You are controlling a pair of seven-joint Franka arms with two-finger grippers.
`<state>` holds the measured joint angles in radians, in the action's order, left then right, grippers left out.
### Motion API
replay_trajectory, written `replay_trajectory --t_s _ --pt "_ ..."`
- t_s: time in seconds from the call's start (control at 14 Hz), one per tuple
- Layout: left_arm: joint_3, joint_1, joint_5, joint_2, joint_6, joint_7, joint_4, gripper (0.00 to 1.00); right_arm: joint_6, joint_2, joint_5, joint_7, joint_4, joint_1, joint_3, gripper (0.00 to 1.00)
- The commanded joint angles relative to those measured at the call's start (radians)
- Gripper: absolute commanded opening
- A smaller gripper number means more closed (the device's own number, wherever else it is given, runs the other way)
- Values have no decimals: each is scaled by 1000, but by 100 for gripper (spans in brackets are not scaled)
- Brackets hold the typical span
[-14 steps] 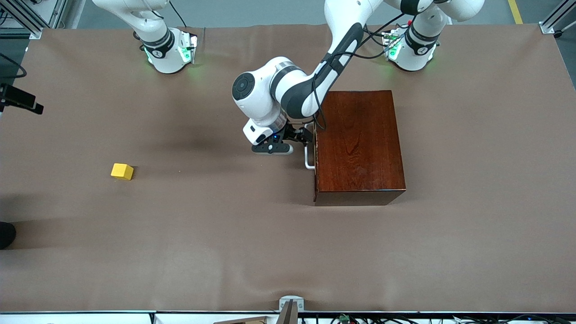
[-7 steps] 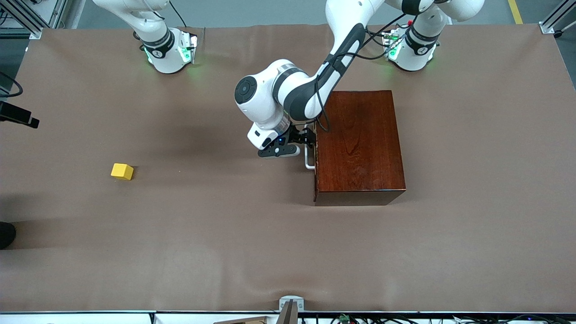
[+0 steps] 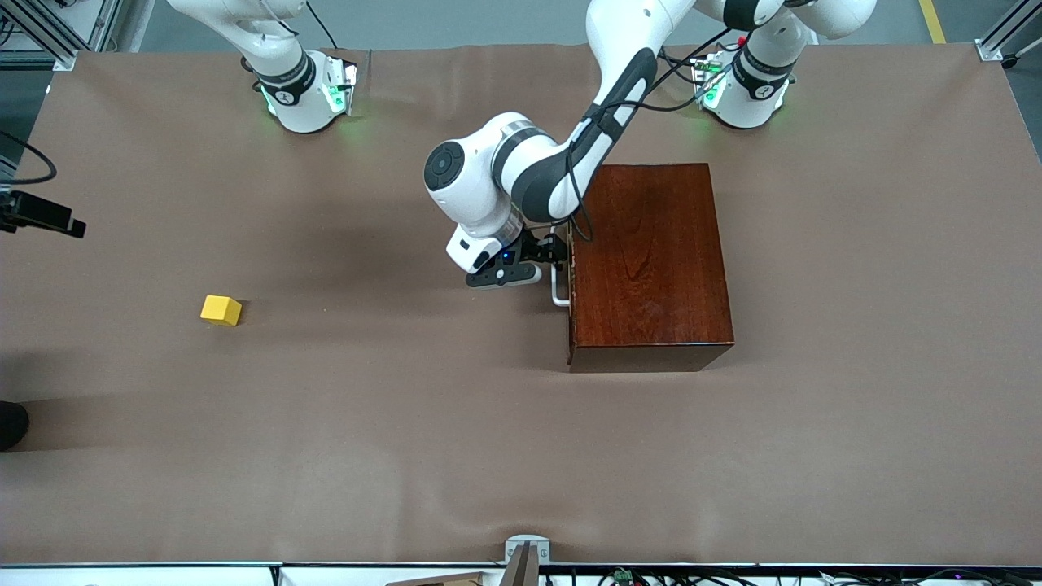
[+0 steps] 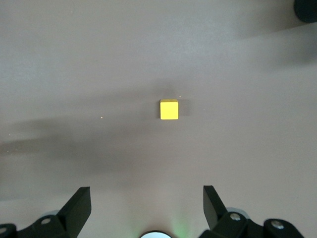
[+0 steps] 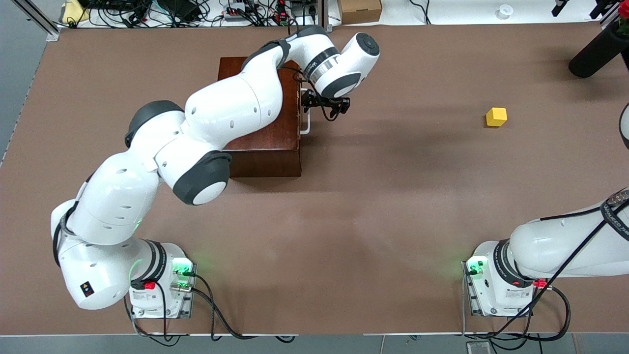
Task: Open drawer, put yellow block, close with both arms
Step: 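Pull the drawer handle outward with the left gripper while the right gripper approaches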
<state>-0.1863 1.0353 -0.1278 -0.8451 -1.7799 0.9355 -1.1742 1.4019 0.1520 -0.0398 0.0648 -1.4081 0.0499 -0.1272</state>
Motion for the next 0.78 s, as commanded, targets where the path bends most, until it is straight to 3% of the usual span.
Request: replay_trajectory --t_s 0.0,0.71 --pt "-4 6 -13 -34 -50 43 33 100 -4 30 -15 0 23 5 0 100" --pt "13 8 -6 -37 -105 89 39 100 19 107 15 15 38 10 -2 100"
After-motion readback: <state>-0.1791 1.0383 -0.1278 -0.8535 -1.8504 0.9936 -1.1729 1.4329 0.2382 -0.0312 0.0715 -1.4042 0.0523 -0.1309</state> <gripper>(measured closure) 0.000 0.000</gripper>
